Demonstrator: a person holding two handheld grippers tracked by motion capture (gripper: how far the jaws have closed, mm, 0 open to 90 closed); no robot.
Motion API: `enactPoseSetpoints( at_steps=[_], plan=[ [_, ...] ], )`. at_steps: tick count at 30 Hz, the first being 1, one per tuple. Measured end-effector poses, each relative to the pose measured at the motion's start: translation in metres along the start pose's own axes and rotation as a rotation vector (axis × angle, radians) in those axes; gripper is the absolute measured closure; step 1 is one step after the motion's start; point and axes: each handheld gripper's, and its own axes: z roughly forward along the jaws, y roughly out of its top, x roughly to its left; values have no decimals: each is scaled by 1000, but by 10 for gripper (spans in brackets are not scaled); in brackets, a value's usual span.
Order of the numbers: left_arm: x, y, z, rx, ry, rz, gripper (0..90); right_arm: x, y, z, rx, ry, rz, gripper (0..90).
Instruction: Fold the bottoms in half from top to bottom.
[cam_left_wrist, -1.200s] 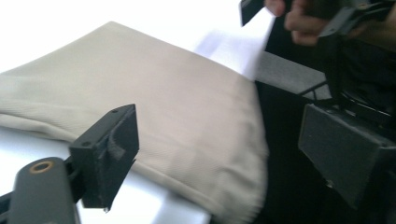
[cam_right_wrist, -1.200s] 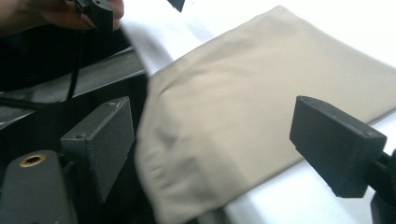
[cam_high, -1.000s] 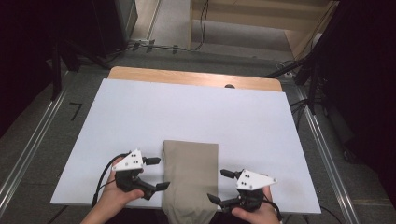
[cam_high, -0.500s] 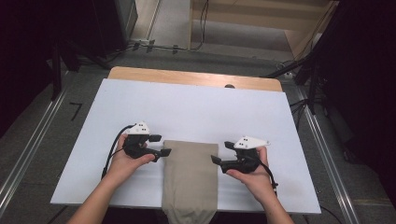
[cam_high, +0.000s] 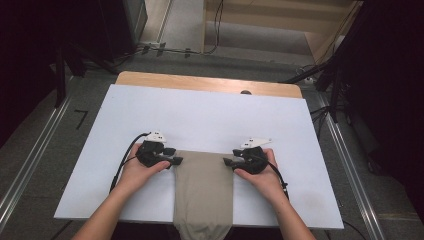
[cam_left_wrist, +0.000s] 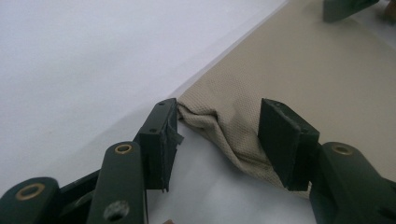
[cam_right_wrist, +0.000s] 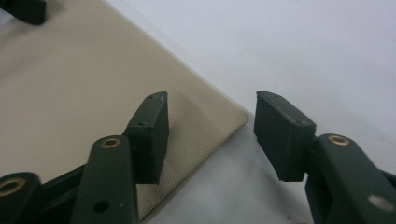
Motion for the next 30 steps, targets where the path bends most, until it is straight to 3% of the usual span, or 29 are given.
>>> enactPoseSetpoints(
  at_steps=[7,13,18,19,21,22,23,24,26,30],
  plan=[
    [3,0,0,-6,-3,-29,543,-2,-2,2,-6,3,6,562],
    [2,1,2,-22,38,-23,428,-3,-3,2,-4,23,-1,627],
    [3,2,3,-19,33,-26,476,-1,-5,2,-15,27,0,701],
    [3,2,4,-16,28,-23,565,-1,-6,2,-20,40,14,763],
    [2,2,5,-9,19,-14,629,0,-6,2,-17,58,13,812],
    [2,2,5,-4,17,-8,629,0,-6,2,-17,58,13,812],
    [2,3,5,1,1,-9,717,0,-6,3,-17,60,14,818],
    [2,3,5,2,-11,-7,717,0,-6,3,-17,62,11,825],
    [3,2,5,-4,-30,-13,811,-1,-6,3,-17,70,23,840],
    [7,2,2,-25,-44,-19,840,1,-5,2,-16,54,-1,856]
  ],
)
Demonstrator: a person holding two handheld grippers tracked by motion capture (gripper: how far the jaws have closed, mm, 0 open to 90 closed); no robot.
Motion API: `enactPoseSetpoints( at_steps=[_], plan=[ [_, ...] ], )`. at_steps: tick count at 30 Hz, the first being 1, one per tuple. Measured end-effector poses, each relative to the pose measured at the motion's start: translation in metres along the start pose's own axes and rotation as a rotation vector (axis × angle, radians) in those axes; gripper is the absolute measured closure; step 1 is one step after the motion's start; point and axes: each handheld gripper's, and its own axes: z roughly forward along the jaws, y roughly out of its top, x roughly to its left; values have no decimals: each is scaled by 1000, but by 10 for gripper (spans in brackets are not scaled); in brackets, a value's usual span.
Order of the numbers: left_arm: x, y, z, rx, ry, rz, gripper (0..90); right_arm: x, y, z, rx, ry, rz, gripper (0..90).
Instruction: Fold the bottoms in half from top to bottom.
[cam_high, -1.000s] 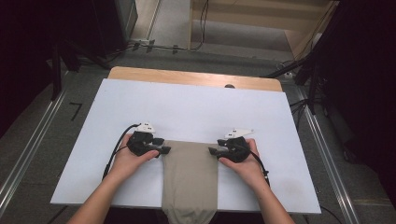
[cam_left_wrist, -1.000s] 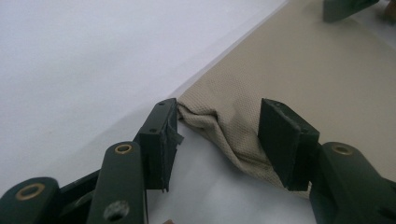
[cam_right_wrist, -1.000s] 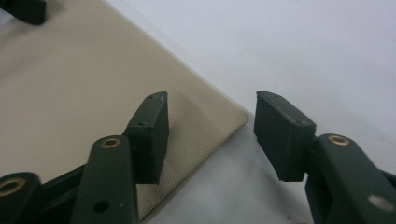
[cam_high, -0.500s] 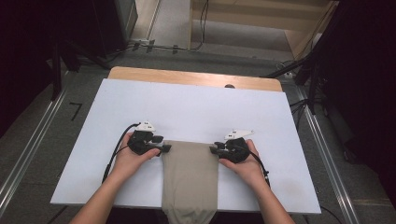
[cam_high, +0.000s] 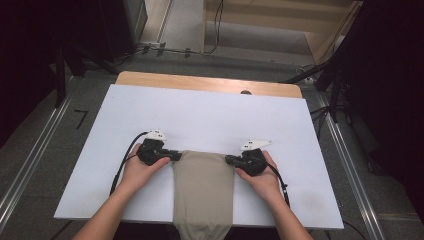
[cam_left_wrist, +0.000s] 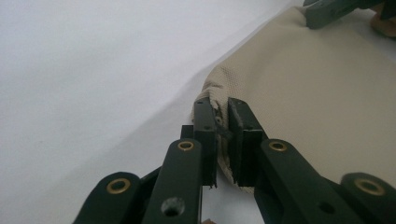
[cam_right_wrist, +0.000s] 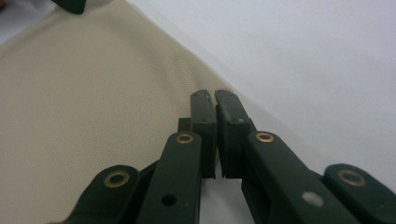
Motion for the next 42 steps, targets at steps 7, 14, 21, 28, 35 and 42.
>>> enactPoseSetpoints(
  at_steps=[7,14,21,28,35,42],
  plan=[
    [8,9,-3,-54,3,-12,851,-9,14,-3,-28,17,-11,867],
    [25,37,-8,-75,41,2,852,-18,40,-5,-51,-13,-28,867],
    [50,71,-15,-149,73,-33,851,-36,81,-8,-105,-54,-26,866],
    [69,115,-22,-197,110,-31,850,-56,126,-12,-142,-113,-54,866],
    [75,151,-27,-220,166,-8,851,-73,156,-16,-200,-114,-6,863],
    [88,153,-21,-243,202,-105,277,-99,162,-9,-195,-168,182,352]
  ],
)
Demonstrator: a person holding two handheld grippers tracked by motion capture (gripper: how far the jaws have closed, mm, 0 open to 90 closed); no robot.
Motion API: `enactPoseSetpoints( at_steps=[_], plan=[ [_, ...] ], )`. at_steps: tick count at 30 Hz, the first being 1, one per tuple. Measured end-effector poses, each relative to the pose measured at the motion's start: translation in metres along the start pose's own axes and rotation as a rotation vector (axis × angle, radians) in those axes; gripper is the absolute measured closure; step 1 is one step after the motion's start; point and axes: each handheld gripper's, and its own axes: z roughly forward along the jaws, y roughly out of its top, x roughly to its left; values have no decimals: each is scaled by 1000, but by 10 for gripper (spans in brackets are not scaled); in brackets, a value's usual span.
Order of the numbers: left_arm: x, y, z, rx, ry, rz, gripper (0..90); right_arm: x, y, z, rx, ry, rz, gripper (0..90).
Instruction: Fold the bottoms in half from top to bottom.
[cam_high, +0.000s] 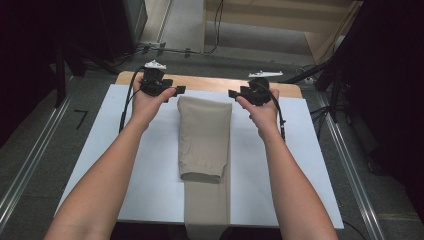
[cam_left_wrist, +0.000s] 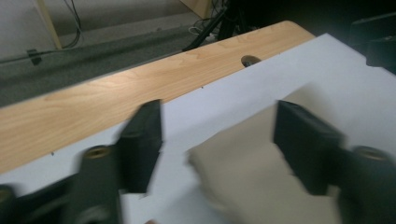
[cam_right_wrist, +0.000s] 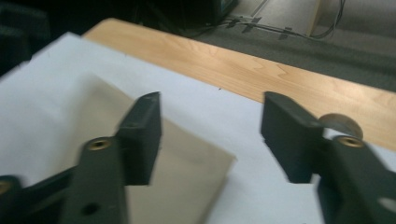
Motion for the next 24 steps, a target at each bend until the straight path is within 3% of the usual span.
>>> enactPoseSetpoints(
  at_steps=[2,3,10,17,22,24],
  plan=[
    [0,-7,-2,2,-36,5,232,-4,-4,-5,-17,23,40,333],
    [-1,-11,-3,14,-43,13,198,-5,-8,-8,-21,21,37,332],
    [-10,-54,-16,4,-131,-6,186,10,-44,-24,4,17,-31,332],
    [-46,-95,-35,22,-194,58,187,37,-80,-48,7,60,-78,332],
    [-67,-120,-47,18,-230,35,206,52,-109,-61,17,85,-83,337],
    [-76,-130,-51,31,-234,44,220,62,-124,-65,24,103,-92,340]
  ],
)
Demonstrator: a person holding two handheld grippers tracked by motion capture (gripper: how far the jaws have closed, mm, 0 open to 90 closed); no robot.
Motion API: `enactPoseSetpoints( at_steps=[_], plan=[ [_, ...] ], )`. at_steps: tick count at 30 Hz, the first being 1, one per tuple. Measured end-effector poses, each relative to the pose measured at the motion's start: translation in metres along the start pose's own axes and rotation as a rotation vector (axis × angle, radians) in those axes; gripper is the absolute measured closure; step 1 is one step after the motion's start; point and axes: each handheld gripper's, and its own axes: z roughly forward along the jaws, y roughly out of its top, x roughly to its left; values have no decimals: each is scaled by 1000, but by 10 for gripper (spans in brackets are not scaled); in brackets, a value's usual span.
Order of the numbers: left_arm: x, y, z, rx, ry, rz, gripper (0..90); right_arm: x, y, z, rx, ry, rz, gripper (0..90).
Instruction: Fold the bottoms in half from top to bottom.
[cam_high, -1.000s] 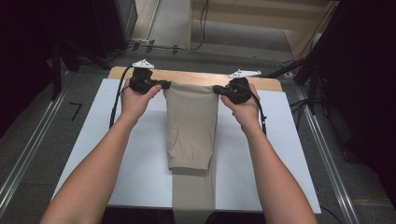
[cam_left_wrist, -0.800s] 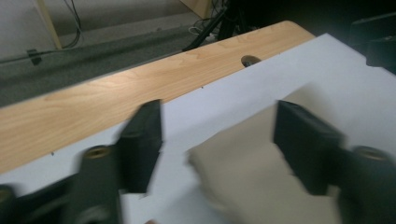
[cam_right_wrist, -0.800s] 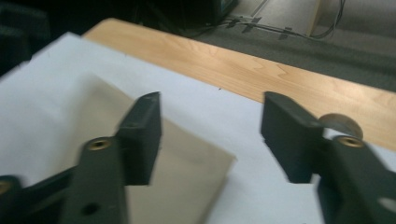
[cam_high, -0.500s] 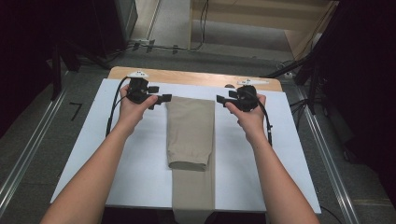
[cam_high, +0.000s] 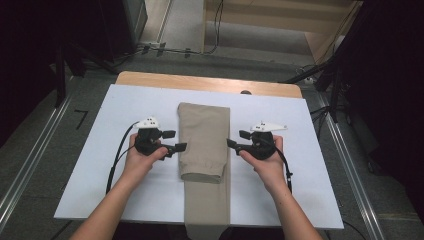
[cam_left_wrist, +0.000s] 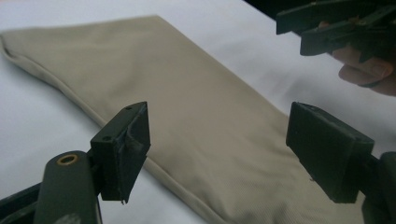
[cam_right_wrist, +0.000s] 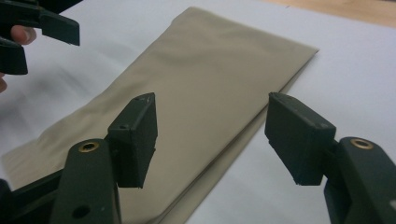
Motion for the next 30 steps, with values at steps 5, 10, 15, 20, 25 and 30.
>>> enactPoseSetpoints(
  at_steps=[5,10,15,20,25,30],
  plan=[
    [-23,-27,0,53,-11,22,232,17,-18,-3,4,47,-24,340],
    [-33,-46,-1,93,-28,15,271,35,-39,-5,20,114,-60,340],
    [-46,-57,-1,102,-39,22,280,49,-55,-3,28,147,-74,340],
    [-55,-60,3,161,17,38,302,64,-68,3,86,122,-135,327],
    [-57,-61,3,155,38,42,427,71,-75,8,124,11,-177,323],
    [-57,-61,1,137,52,44,513,73,-71,4,65,-59,-166,383]
  ],
)
